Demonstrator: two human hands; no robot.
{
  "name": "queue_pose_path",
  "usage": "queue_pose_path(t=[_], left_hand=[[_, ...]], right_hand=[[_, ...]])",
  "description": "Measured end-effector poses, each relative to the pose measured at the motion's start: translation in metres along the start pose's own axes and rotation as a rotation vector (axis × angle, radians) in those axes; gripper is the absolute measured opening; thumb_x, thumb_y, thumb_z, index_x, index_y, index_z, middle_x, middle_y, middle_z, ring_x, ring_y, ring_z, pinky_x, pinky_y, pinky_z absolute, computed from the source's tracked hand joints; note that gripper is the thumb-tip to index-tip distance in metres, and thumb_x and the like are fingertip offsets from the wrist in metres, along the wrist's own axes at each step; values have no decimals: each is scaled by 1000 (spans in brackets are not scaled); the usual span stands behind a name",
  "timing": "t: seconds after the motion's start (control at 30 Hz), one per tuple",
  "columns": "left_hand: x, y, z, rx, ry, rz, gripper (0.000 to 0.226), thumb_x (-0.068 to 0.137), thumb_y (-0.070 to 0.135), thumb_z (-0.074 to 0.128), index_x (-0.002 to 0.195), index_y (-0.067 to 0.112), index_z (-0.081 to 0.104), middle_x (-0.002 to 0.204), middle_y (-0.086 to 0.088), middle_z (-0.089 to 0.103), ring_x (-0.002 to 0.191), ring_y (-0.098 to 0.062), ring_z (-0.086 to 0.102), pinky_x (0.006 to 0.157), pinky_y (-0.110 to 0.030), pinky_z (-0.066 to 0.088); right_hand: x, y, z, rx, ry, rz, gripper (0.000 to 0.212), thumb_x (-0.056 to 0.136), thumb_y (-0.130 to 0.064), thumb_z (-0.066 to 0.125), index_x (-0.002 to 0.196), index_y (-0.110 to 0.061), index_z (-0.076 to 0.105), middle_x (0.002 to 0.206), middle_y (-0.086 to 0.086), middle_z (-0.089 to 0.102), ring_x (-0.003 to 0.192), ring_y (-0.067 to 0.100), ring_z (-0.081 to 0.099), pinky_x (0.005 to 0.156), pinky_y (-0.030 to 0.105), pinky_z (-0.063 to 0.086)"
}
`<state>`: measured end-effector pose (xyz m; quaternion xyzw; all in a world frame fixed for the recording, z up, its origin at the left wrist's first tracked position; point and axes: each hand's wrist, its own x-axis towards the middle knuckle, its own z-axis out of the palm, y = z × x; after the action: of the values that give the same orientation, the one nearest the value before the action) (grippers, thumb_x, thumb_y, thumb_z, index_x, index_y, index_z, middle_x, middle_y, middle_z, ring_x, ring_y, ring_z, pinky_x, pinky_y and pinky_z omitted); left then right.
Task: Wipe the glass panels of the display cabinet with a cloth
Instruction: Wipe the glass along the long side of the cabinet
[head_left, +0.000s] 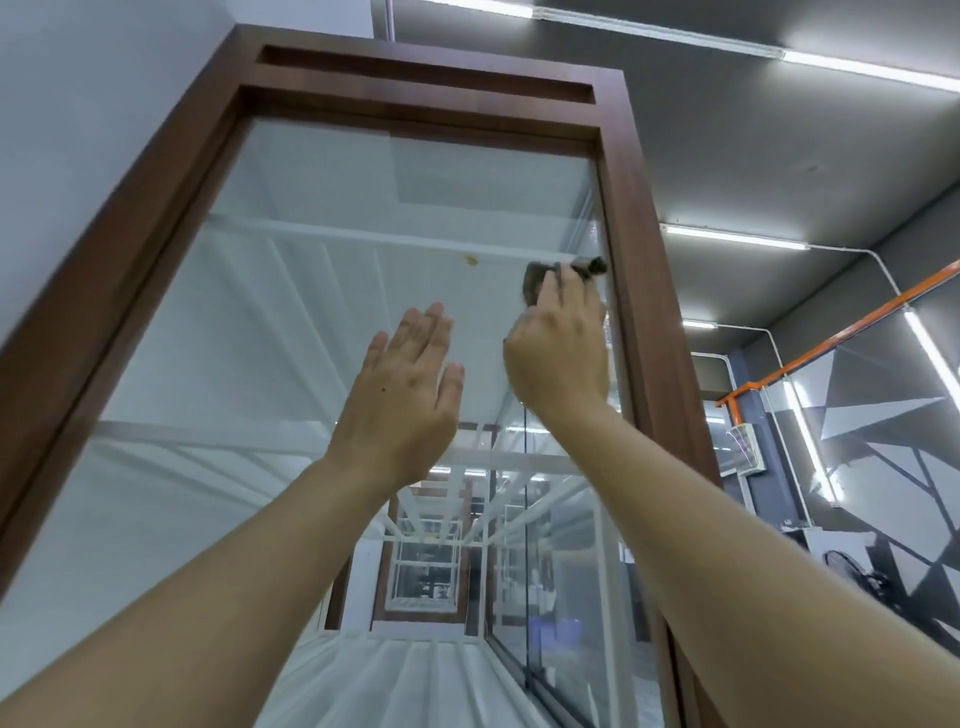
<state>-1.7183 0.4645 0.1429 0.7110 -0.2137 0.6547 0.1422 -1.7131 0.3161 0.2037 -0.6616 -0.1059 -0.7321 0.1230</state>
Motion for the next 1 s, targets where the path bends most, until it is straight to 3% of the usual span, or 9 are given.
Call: queue_pose_path(t=[0.1,0.17,0.23,0.37,0.43,0.6,0.73,0.87,1.0], left_hand=[[2,-17,-14,11,78,-7,62,103,42,14,162,21,11,169,9,2,155,-4,-1,123,-25,-2],[0,-33,-19,127,64,-13,69,96,44,7,161,22,10,169,8,1,155,-6,-3,123,-29,-6],[-3,-44,-17,176,37,-19,70,95,45,2,161,21,6,169,8,-1,154,-6,-6,123,-28,-9],[-7,-50,-13,188,52,-6,68,96,44,1,160,23,2,168,10,-6,154,-4,-10,125,-30,-8],[-7,-50,-14,179,60,-6,67,97,43,2,161,23,4,168,10,-5,154,-4,-9,125,-29,-7],[-7,-51,-14,170,61,0,66,98,41,3,161,23,6,168,11,-3,154,-3,-8,125,-28,-8],[-7,-51,-13,166,59,0,65,98,42,3,160,24,2,168,12,-7,153,-3,-12,125,-29,-9],[-8,-51,-14,168,57,-2,65,98,42,3,160,24,3,168,11,-6,153,-4,-11,125,-29,-9],[-8,-51,-15,164,69,2,65,98,41,6,161,24,7,169,10,-2,154,-5,-7,125,-29,-7]], right_hand=[[-76,-13,-5,56,-91,-253,59,99,-18,29,152,5,29,161,23,27,152,35,18,125,48,17],[-111,7,-16,-10,-64,-322,58,96,-19,29,148,6,36,156,25,36,148,38,29,121,52,26],[-99,34,-22,-85,-26,-215,54,94,-14,33,142,10,45,147,29,45,139,42,41,118,54,32],[-8,19,-1,-95,2,-23,77,83,-23,3,132,8,54,149,24,40,140,39,32,120,52,21],[7,-15,17,-88,28,6,75,83,-23,5,132,7,54,150,21,40,140,36,31,119,47,18],[-101,-33,1,24,-71,-352,60,95,-21,26,148,6,36,156,24,36,149,37,27,123,50,24],[-71,5,-9,20,-17,-135,62,93,-20,21,145,9,40,150,28,41,142,42,34,122,51,26],[2,-20,4,48,42,51,61,93,-20,26,145,9,37,152,26,36,142,37,30,123,48,20],[-72,-37,4,79,-71,-268,59,100,-26,28,151,4,32,158,21,32,150,31,21,125,44,19]])
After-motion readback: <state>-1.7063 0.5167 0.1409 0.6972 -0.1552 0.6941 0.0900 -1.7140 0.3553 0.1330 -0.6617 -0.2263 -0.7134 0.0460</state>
